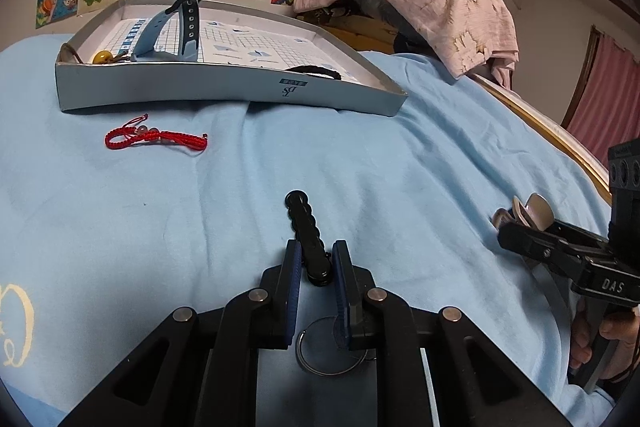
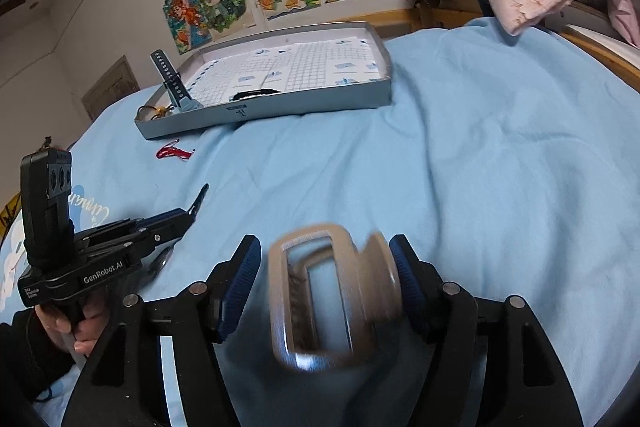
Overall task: Organize jewelry
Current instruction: 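Carry the clip and hair tie into the grey tray and open both tools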
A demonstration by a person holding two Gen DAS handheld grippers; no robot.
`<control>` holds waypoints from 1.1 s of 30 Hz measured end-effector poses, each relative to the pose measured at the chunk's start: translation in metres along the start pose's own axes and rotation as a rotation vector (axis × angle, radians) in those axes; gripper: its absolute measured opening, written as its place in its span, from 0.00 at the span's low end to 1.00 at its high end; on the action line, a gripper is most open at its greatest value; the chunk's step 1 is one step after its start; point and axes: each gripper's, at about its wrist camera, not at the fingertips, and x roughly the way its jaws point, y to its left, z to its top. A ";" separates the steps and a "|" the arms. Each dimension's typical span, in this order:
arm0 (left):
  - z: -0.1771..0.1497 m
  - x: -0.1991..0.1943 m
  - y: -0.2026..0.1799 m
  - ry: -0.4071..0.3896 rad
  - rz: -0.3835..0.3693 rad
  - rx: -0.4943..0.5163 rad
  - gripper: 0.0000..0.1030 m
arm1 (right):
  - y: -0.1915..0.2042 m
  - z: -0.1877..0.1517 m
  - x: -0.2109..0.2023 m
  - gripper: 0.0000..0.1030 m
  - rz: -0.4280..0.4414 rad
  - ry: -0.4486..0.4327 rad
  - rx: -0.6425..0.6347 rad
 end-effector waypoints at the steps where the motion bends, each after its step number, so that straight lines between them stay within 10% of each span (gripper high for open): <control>1: 0.000 0.000 0.001 0.000 -0.002 -0.001 0.15 | -0.001 -0.002 -0.002 0.59 -0.003 0.002 0.005; 16: 0.021 -0.010 -0.002 -0.045 -0.040 -0.002 0.14 | 0.004 0.005 -0.011 0.46 0.065 -0.064 -0.028; 26: 0.111 -0.009 0.007 -0.192 0.028 -0.008 0.14 | 0.027 0.096 0.024 0.46 0.120 -0.150 -0.064; 33: 0.149 0.041 0.023 -0.105 0.074 -0.043 0.14 | 0.028 0.150 0.080 0.46 0.078 -0.114 -0.077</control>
